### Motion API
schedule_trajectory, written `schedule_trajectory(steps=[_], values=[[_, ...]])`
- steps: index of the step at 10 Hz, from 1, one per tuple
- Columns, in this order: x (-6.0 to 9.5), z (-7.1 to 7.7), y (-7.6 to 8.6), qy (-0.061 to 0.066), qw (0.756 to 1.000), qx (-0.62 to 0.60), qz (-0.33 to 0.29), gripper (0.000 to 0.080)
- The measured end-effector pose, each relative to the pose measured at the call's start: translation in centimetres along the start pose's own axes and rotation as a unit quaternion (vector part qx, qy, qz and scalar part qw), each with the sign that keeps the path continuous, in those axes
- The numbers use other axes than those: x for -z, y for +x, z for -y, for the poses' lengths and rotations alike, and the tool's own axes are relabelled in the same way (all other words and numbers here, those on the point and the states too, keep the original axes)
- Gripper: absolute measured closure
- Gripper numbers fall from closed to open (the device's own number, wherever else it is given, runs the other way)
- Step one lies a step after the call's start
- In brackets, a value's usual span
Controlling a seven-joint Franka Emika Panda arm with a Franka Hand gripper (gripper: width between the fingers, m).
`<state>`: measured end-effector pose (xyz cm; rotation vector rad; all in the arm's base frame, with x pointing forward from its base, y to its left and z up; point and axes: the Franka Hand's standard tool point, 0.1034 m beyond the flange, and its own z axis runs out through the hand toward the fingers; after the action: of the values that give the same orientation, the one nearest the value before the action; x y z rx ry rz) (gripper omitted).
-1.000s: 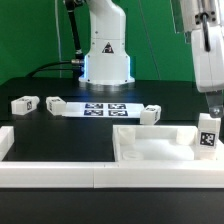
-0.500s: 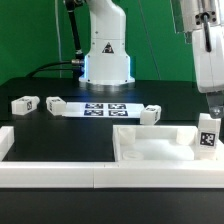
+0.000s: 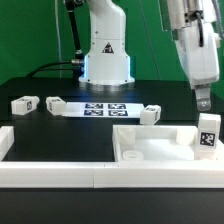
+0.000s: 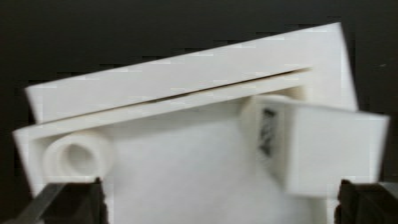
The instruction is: Assemble square table
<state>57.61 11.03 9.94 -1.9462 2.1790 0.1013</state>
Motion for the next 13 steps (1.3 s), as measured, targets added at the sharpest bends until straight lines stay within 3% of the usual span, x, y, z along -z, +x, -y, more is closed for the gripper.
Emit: schedule_trajectory(steps=[1,5,7,9,11,13], values=[[-0.2,-0.5,0.2,-0.004,0.999,0.043,-0.001,0.0150],[-0.4,0.0,0.0,-0.003,0.987,0.160,-0.001,0.0150],[-0.3,-0.1,0.2,-0.003,0.967,0.253,-0.001,0.0150],[0.2,-3.0,1.9,-0.015,0.935,0.355,-0.001,0.0150],[-0.6,-5.1,4.2,-0.022,0.892,0.452,-0.012,0.0150],[-1.0,-5.4,4.6,-0.026,0.873,0.488,-0.013,0.0150]])
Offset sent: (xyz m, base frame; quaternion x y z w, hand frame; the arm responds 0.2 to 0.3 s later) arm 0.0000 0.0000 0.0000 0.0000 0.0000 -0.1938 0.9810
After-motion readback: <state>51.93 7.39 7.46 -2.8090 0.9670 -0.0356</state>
